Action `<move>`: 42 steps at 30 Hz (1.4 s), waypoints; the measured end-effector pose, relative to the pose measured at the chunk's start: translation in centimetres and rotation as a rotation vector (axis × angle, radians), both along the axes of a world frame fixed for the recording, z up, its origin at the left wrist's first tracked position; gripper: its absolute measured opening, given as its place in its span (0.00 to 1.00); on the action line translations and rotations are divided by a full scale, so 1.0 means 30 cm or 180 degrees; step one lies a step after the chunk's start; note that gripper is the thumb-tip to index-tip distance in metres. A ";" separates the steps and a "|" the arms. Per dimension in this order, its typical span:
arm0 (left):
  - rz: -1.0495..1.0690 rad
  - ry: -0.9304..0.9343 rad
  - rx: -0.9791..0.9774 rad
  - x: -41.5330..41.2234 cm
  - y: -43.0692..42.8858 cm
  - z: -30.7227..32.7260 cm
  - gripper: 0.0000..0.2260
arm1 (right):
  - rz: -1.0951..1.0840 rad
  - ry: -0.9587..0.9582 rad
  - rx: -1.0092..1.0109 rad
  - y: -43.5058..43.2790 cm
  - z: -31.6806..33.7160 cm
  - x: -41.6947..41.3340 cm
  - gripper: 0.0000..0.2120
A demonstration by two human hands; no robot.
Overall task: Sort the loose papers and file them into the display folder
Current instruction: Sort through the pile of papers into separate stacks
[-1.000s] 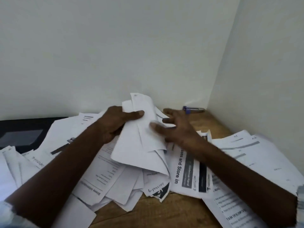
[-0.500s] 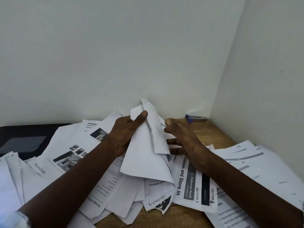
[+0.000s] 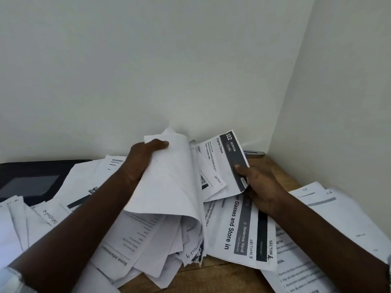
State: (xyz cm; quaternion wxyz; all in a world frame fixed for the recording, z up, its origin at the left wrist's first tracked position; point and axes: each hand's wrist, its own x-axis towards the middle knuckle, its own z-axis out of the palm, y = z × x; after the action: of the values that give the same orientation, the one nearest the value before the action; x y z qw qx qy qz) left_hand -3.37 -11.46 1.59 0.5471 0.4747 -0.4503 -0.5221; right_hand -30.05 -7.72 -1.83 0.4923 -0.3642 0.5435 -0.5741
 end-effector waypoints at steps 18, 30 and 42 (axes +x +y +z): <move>0.0043 0.0004 -0.0274 0.141 0.006 0.058 0.25 | 0.0310 0.2759 -0.1131 0.039 -0.014 0.070 0.06; 0.0224 0.0030 -0.0247 0.161 0.012 0.060 0.21 | 0.1126 0.1465 0.0187 0.045 0.036 0.227 0.09; 0.0054 0.0313 -0.0019 0.191 0.004 0.052 0.11 | 0.1236 0.1189 -0.0474 0.106 -0.032 0.369 0.27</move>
State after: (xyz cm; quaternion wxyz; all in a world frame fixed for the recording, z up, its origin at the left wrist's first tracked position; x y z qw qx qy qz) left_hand 2.38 -11.35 3.13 0.5744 0.4506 -0.4204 -0.5387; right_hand -18.96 -4.54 -2.78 0.4563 -0.5962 0.5011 -0.4304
